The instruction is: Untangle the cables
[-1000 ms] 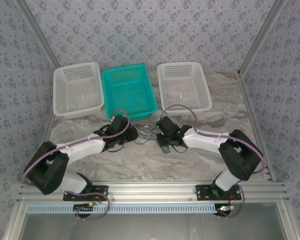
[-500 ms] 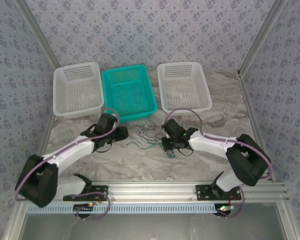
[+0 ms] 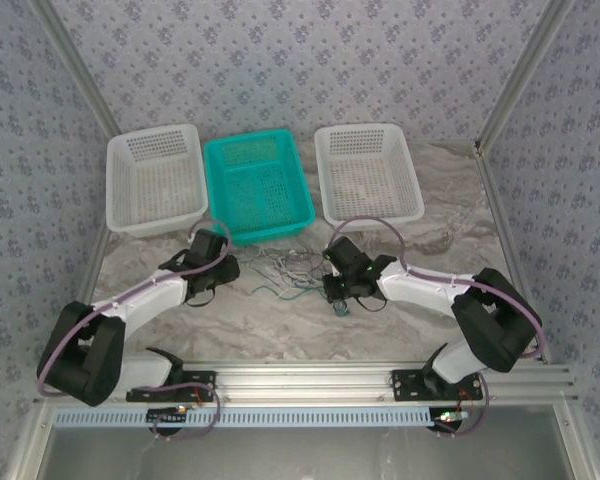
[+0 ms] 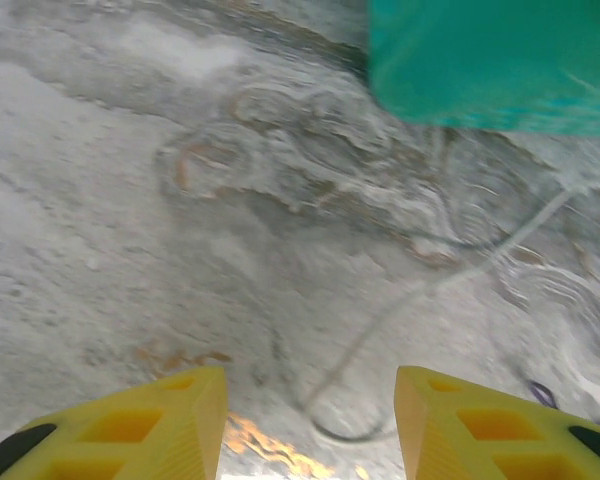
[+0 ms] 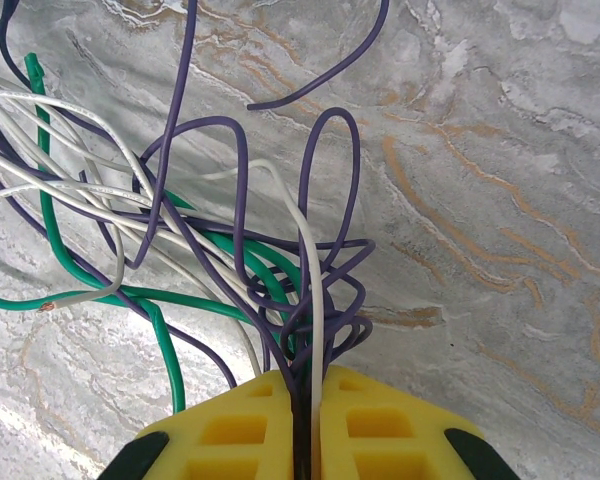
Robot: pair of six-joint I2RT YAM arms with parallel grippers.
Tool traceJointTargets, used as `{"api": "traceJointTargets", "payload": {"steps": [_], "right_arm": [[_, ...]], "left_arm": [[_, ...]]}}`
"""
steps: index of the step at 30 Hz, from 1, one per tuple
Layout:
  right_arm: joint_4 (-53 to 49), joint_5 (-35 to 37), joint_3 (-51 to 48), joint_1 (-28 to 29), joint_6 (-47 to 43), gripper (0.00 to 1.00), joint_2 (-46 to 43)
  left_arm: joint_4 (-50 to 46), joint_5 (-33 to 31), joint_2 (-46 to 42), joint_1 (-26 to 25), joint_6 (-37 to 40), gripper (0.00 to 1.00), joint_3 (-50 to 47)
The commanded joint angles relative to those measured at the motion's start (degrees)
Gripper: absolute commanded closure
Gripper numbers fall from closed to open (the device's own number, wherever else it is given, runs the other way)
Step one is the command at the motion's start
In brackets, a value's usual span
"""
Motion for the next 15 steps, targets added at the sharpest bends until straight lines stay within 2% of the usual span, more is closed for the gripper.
{"api": "traceJointTargets", "payload": {"steps": [1,3,6,8,12,15], "right_arm": [[-1.05,0.30,0.69,0.47,-0.12,0.88,-0.78],[-1.04,0.48,0.71,0.43,0.13,0.88,-0.68],[-1.11,0.52,0.81,0.56,0.32,0.88,-0.79],[-1.56,0.85,0.84,0.69,0.36,0.88,-0.87],[-1.99,1.93,0.28,0.85,1.22,0.88,-1.55],[-1.97,2.93,-0.01,0.84,1.63,0.88,-2.21]], "left_arm": [[3.27,5.47,3.93,2.35,3.80,0.53,1.43],[6.18,10.42,7.09,2.41,5.23,0.53,2.16],[7.15,11.82,11.51,2.41,5.04,0.57,3.36],[8.71,11.85,12.77,2.41,4.29,0.66,2.68],[9.22,11.64,11.92,2.41,3.77,1.00,1.57],[6.98,9.94,8.63,2.41,4.25,1.00,0.90]]}}
